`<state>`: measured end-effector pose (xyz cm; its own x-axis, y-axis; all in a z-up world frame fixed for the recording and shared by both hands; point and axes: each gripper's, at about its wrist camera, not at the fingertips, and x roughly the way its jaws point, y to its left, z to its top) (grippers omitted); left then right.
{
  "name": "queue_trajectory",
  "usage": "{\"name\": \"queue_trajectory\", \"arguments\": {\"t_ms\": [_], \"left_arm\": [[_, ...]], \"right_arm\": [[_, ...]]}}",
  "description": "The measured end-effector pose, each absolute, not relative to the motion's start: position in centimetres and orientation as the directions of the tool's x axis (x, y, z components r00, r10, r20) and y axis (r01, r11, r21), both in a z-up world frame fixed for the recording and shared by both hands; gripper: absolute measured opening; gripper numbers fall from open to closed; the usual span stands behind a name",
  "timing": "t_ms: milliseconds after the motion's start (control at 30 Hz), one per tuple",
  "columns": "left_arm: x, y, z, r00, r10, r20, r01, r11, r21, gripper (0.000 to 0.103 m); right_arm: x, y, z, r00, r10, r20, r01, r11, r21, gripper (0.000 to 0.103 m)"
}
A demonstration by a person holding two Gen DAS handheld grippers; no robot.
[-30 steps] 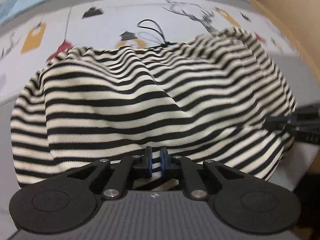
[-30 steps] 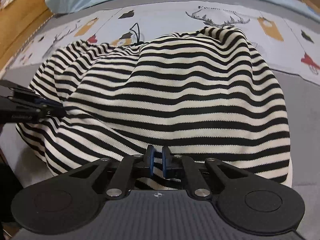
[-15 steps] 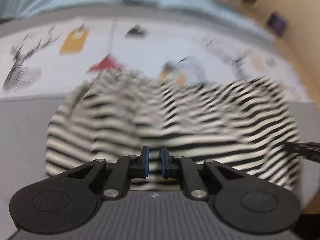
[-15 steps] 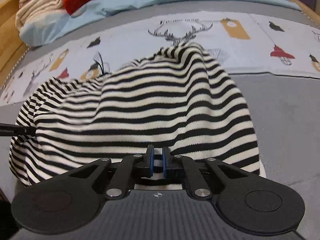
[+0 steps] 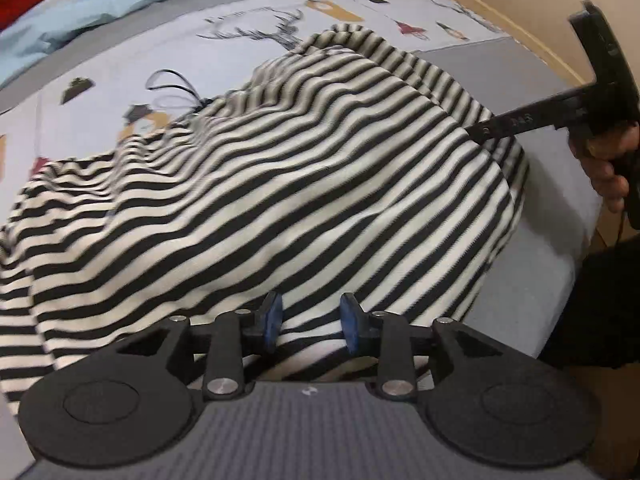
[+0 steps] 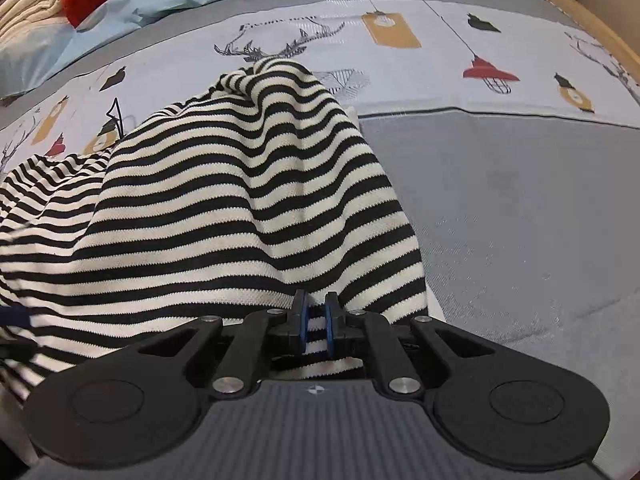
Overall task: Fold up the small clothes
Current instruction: 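Press the folded top flat with both tools, then open and lift away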
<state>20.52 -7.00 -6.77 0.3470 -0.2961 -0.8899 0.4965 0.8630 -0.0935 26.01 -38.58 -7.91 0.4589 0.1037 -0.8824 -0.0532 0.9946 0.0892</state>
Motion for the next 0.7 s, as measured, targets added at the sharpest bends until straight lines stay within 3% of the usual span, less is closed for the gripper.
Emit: {"name": "queue_trajectory", "arguments": {"t_ms": [133, 300, 367, 533, 600, 700], "left_arm": [[20.4, -2.9, -4.1, 0.416, -0.343, -0.842, 0.392, 0.903, -0.174, 0.036], [20.4, -0.5, -8.1, 0.252, -0.153, -0.956, 0.314, 0.947, -0.068, 0.027], [20.3, 0.1, -7.7, 0.268, -0.178, -0.947, 0.313, 0.946, -0.09, 0.026], [20.3, 3.4, -6.8, 0.294, -0.143, -0.945, 0.152, 0.983, -0.101, 0.025], [20.3, 4.2, -7.3, 0.261, -0.111, -0.959, 0.123, 0.989, -0.081, 0.025], [20.2, 6.1, -6.3, 0.294, -0.165, -0.942, 0.05, 0.986, -0.157, 0.025]], "right_arm": [[25.1, -38.0, -6.0, 0.522, 0.137, -0.842, -0.09, 0.99, 0.105, 0.009], [23.0, -35.3, -3.5, 0.544, 0.376, -0.75, -0.323, 0.919, 0.226, 0.009], [22.4, -33.5, -3.9, 0.471, 0.471, -0.746, -0.421, 0.863, 0.28, 0.009], [22.0, -30.4, -7.2, 0.35, 0.333, -0.875, -0.492, 0.86, 0.131, 0.009], [22.4, -30.9, -6.9, 0.365, 0.336, -0.868, -0.456, 0.877, 0.147, 0.009], [22.8, -32.7, -6.1, 0.401, 0.331, -0.855, -0.363, 0.914, 0.183, 0.009]]}}
